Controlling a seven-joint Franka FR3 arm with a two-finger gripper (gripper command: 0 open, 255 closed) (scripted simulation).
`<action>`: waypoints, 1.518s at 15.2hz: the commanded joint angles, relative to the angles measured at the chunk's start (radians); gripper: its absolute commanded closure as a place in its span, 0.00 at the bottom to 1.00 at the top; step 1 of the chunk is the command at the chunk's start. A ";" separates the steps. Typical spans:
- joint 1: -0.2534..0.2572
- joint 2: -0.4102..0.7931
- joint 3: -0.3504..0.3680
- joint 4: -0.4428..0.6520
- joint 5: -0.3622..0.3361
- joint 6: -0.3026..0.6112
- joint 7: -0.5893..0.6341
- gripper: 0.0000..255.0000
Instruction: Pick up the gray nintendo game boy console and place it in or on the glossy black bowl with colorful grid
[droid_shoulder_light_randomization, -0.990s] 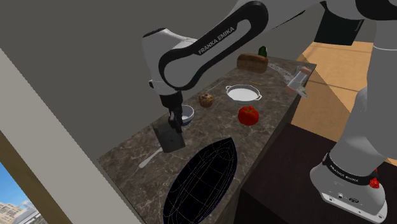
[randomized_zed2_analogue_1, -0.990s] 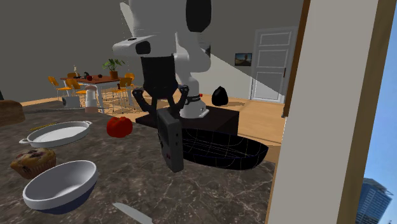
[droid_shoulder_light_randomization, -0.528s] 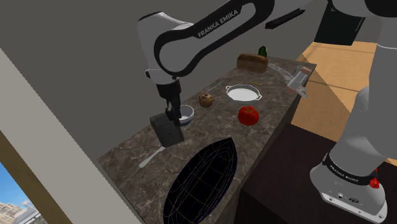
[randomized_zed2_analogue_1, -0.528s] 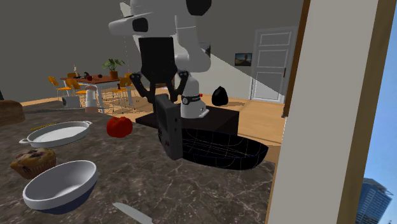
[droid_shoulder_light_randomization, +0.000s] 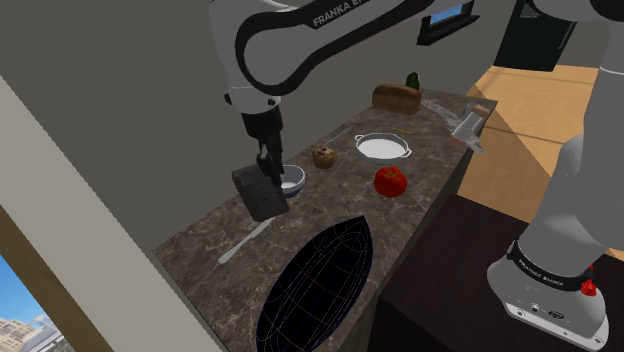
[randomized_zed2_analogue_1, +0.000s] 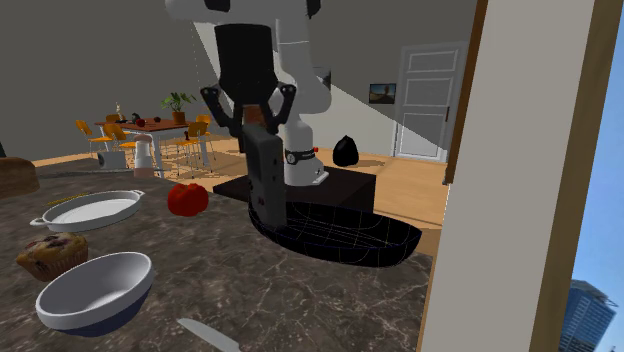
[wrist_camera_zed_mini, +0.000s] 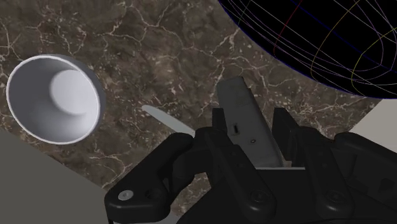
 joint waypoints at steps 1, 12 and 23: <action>0.001 -0.038 0.005 -0.034 0.010 -0.002 0.004 1.00; 0.045 -0.442 0.050 -0.413 0.144 -0.009 0.040 1.00; 0.067 -0.496 0.069 -0.568 0.175 0.096 0.054 1.00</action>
